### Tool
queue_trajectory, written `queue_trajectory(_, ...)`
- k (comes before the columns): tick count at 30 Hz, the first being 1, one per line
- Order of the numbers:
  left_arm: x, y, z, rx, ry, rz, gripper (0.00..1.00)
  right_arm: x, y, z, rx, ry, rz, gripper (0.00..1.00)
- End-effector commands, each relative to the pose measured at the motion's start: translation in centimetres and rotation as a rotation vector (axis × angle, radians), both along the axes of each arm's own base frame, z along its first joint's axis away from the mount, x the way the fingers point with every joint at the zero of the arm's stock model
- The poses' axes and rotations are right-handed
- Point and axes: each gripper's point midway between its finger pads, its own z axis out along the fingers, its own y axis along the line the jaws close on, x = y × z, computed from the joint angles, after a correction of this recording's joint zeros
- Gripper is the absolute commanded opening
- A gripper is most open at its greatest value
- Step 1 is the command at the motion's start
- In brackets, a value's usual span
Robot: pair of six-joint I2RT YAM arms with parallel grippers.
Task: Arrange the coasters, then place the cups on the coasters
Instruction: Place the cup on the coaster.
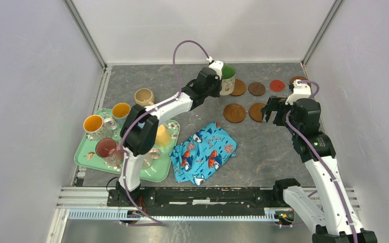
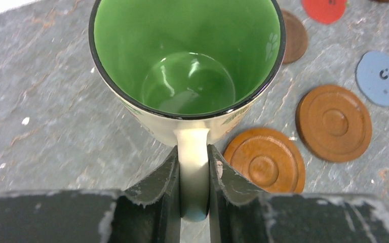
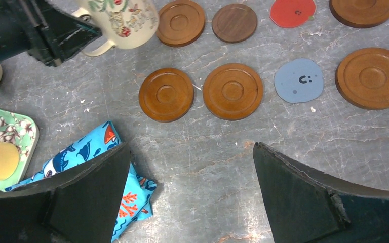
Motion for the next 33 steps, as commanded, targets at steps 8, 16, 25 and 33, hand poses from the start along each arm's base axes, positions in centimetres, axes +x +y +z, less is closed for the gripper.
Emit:
queue_trajectory(8, 4.9, -7.1, 9.6, -0.152, -0.34, -0.114, 0.02, -0.1, 0.3, 2.9, 0.003, -0.052, 0.024, 0.98)
queue_trajectory(16, 6.2, -8.1, 8.4, -0.118, -0.38, -0.107, 0.02, 0.0, 0.5, 2.6, 0.004, -0.043, 0.034, 0.98)
queue_trajectory(25, 7.3, -9.1, 7.8, -0.116, -0.401, -0.103, 0.02, 0.1, 0.5, 2.3, 0.0, -0.037, 0.034, 0.98)
queue_trajectory(33, 7.6, -9.3, 6.5, -0.1, -0.388, -0.104, 0.02, 0.1, 0.5, 2.0, 0.0, -0.031, 0.035, 0.98)
